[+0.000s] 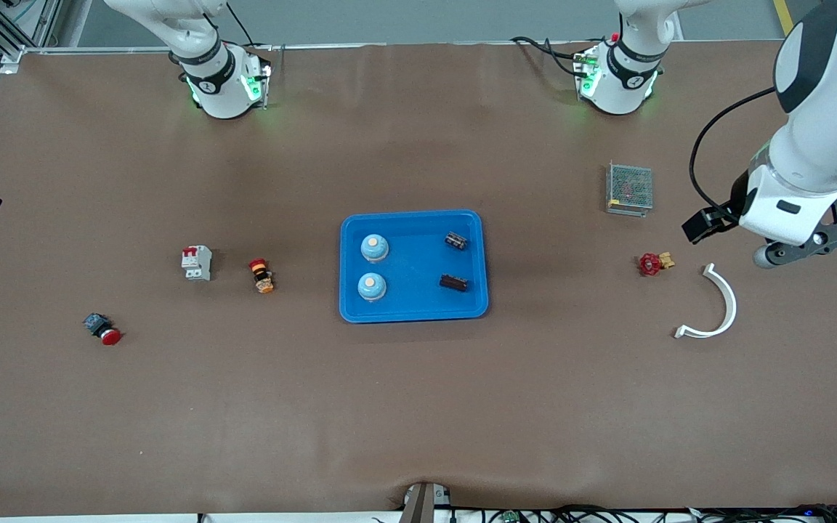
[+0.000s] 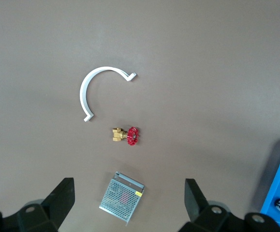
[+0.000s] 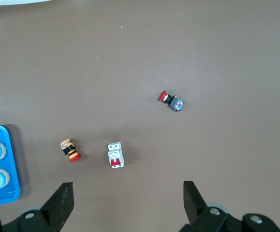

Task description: Place electrolytic capacitor and blue bell in tray

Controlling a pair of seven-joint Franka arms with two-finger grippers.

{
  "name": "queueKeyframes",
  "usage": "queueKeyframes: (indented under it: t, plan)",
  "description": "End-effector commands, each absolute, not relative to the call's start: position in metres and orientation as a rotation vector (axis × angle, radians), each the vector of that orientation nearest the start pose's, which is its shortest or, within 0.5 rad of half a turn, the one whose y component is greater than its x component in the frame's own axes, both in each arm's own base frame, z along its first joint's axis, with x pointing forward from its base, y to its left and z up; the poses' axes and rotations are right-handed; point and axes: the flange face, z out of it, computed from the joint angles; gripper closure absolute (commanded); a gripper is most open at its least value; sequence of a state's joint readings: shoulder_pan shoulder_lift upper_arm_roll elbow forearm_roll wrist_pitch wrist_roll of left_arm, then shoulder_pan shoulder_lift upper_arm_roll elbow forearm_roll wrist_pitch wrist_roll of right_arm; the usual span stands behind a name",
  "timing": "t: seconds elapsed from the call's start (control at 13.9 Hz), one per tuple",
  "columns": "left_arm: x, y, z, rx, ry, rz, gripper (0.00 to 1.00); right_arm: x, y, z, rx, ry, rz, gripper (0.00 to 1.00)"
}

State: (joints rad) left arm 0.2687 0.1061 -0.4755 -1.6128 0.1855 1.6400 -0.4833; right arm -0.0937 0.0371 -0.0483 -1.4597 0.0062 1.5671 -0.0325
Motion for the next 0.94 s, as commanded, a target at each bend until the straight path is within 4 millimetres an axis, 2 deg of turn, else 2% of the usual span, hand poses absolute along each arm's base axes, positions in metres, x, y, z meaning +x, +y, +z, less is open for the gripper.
queueKeyframes:
  t: [0.0,0.43,0.5,0.86]
  plan:
    - [0.568,-0.082,0.565,-2.985,-0.313,0.04,0.0,0.557,-0.076,0.66,-3.11,0.194,-0.123,0.0]
    - [0.57,-0.067,0.571,-2.998,-0.21,0.035,0.0,0.557,-0.071,0.652,-3.106,0.155,-0.071,0.0]
    - [0.567,-0.057,0.576,-2.993,-0.209,0.035,0.0,0.557,-0.07,0.65,-3.106,0.152,-0.054,0.0]
    - [0.557,-0.044,0.588,-2.983,-0.122,0.064,0.0,0.557,-0.064,0.648,-3.106,0.135,-0.035,0.0]
